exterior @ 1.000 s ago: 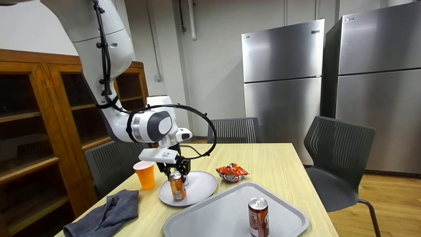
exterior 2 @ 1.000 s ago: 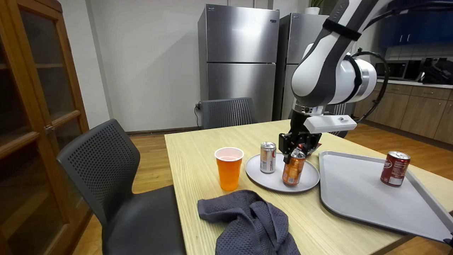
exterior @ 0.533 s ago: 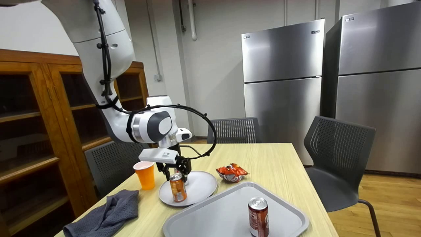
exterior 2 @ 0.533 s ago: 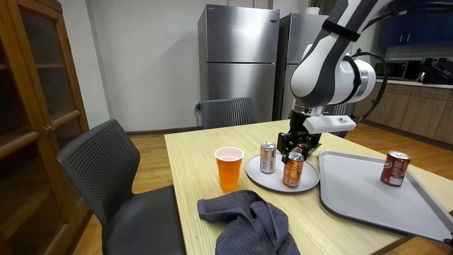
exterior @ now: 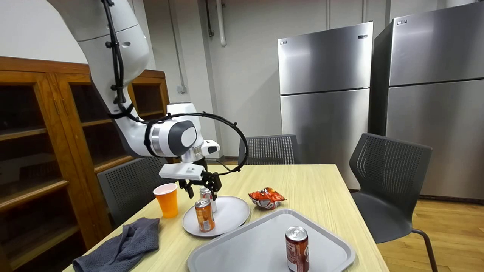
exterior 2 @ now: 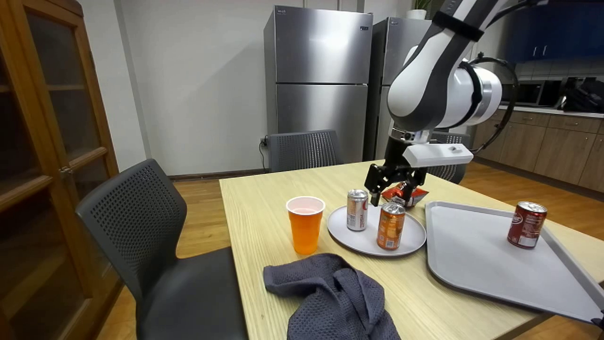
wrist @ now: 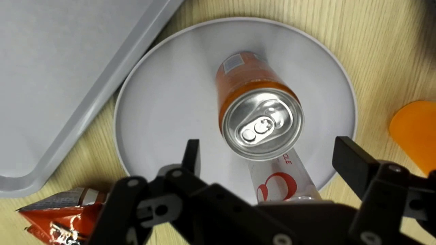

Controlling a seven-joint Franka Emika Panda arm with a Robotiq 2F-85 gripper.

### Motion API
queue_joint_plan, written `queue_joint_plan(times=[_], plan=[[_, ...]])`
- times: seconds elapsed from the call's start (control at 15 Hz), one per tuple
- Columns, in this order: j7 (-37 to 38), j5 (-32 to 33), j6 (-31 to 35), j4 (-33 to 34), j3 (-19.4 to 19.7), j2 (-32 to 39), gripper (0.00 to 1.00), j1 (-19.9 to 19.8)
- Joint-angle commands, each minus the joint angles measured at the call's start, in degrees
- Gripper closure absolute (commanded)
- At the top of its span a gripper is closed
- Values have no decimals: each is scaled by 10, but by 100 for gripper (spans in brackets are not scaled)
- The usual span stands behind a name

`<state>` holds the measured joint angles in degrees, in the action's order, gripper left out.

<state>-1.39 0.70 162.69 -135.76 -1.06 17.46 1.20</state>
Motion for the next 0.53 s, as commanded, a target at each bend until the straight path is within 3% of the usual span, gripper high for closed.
queue_joint_plan(times=[0.0, 0.47], plan=[[-14, -19, -50, -11, -11, -55, 0, -14], [-85, -65, -104, -36, -3, -135, 0, -38]])
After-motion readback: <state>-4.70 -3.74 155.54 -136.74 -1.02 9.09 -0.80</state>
